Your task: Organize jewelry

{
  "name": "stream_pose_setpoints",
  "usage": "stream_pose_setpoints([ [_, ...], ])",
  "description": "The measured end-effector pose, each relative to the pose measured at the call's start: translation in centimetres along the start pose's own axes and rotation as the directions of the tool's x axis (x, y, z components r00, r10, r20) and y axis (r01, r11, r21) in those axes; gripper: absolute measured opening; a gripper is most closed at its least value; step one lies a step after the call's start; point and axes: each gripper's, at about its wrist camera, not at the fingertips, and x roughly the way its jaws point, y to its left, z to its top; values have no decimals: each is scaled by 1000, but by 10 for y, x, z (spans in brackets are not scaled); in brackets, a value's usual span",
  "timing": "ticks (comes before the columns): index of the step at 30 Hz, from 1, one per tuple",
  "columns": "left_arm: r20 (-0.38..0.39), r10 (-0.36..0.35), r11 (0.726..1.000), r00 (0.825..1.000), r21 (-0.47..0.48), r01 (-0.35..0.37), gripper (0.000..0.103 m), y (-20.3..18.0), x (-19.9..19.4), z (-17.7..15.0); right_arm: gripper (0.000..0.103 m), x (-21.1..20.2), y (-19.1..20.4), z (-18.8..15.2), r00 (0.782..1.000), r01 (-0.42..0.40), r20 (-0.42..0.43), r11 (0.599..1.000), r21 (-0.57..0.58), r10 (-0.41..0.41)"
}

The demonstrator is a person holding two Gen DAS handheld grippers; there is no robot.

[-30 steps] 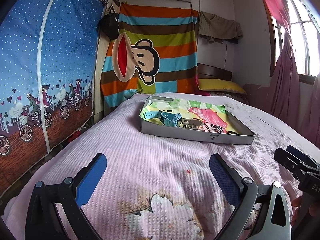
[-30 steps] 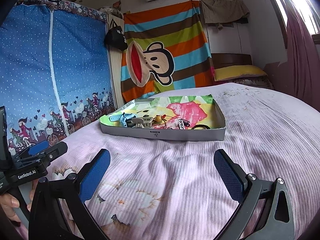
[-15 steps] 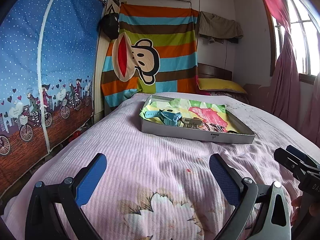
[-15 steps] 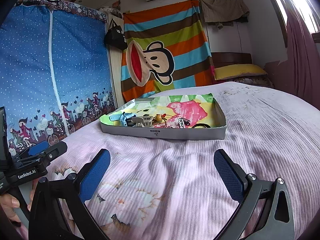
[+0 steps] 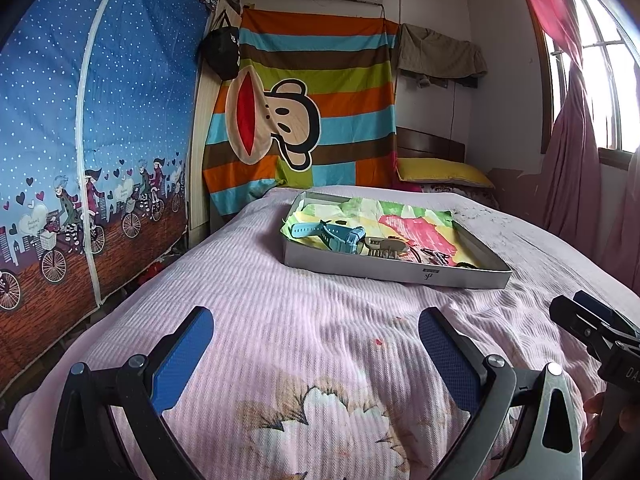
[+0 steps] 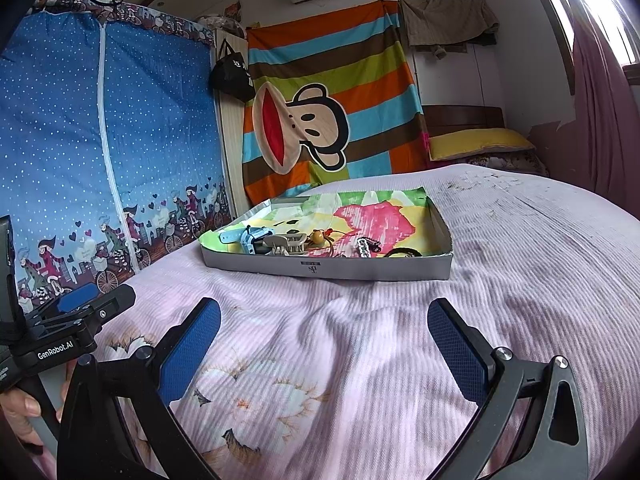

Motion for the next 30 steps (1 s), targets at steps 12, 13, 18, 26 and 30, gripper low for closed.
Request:
stream_pose_setpoints([
  [12,5,-1,1000,1000,8,1,103,1,-1,2,102,0,0,0,1000,1,4,1000,1,-1],
  [13,5,-1,1000,1000,7,1,103,1,-2,1,102,0,0,0,1000,1,4,1000,0,-1],
  [18,7,0,1000,1000,8,0,103,1,-2,1,102,0,0,-1,1000,1,6,1000,2,-1],
  [26,5,-2,1000,1000,7,2,103,1,-2,1,102,0,0,0,1000,-1,5,1000,2,1],
  [30,7,-1,1000,1000,9,1,103,0,-2,0,102,0,0,0,1000,-1,5,1000,1,1],
])
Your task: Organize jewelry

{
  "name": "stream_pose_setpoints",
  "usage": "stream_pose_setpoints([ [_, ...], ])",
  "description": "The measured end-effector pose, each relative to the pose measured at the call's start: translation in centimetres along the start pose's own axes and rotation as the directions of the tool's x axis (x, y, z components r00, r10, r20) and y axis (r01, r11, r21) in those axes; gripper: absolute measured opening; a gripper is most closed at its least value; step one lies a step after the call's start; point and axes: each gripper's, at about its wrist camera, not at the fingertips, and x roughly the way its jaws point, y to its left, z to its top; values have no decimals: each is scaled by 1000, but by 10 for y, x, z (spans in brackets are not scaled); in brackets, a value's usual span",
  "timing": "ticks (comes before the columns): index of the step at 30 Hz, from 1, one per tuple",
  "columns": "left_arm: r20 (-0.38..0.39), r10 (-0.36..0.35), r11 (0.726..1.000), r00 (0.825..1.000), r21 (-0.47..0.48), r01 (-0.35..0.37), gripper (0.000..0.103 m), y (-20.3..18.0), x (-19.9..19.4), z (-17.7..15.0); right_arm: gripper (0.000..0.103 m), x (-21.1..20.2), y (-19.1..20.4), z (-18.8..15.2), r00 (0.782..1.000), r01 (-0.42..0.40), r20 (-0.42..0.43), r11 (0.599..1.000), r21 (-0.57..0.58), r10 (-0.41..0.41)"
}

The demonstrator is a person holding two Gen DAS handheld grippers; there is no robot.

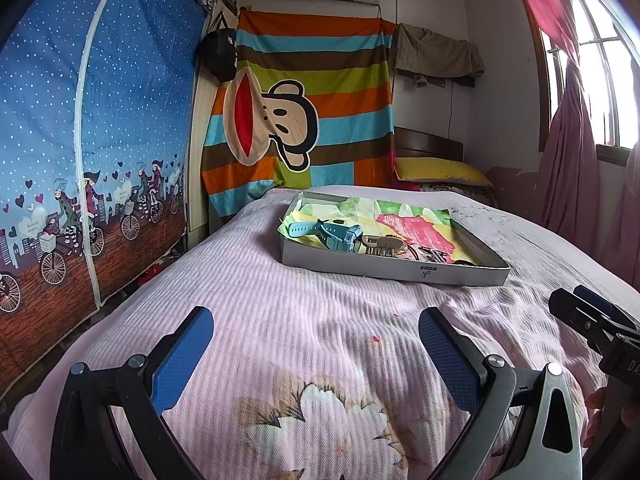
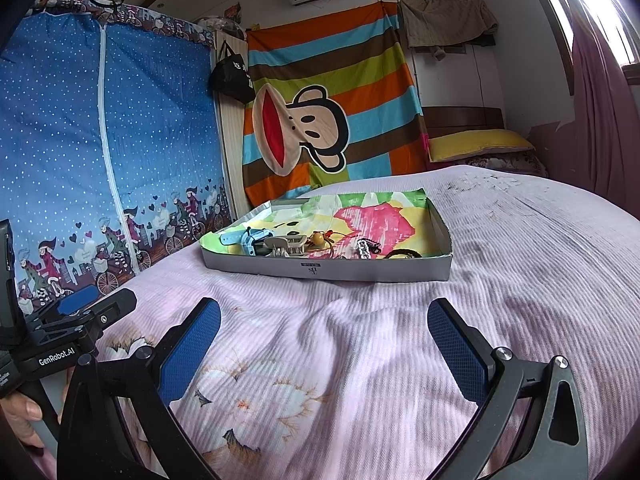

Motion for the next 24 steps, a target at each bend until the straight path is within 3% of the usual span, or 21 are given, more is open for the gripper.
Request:
stream_pose_setpoints([
  [24,12,8,1000,1000,8,-8,103,-2,-3,0,102,0,1,0,1000,-2,-1,1000,1,2],
])
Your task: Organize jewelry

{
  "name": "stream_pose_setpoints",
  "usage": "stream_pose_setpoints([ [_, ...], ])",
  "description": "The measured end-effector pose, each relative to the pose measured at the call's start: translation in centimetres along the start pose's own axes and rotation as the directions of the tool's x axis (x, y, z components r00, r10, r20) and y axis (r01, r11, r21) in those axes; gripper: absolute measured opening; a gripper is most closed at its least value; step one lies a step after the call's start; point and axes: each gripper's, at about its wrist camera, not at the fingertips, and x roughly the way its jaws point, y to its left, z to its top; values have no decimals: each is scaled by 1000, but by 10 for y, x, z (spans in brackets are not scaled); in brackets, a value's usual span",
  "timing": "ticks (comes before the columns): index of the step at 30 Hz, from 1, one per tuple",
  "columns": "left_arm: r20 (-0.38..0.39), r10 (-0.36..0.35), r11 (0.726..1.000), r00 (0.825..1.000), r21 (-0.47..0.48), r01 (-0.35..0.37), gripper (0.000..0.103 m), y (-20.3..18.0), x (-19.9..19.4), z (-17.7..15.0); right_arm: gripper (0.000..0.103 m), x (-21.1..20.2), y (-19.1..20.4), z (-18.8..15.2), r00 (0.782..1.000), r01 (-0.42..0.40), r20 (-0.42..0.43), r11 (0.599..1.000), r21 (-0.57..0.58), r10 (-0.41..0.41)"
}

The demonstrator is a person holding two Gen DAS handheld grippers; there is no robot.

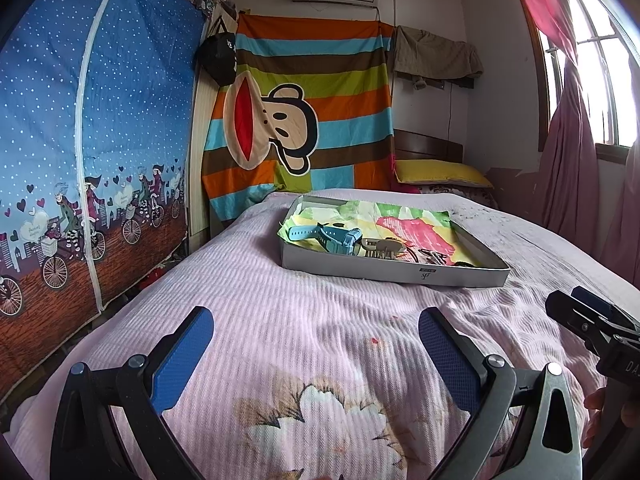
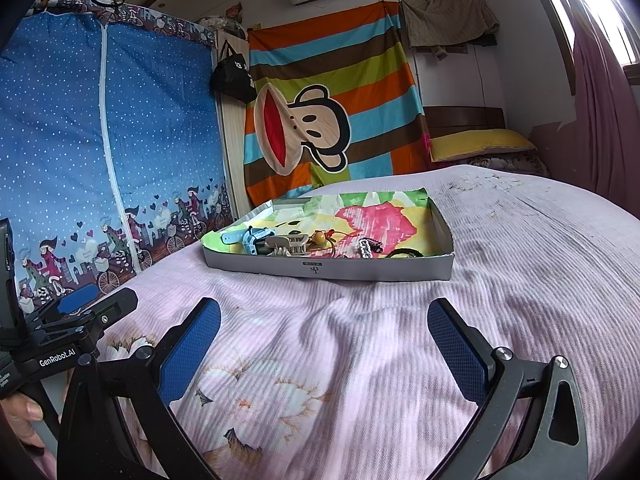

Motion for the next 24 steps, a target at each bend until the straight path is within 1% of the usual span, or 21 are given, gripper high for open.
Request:
stream_pose_setpoints([
  [5,14,9,1000,1000,18,-9,103,0,-1,0,102,0,0,0,1000,-1,0,1000,0,1],
  [24,13,35,999,999,37,-36,103,-4,1,-5,102,-1,6,1,1000,-8,-3,1000,-5,8],
])
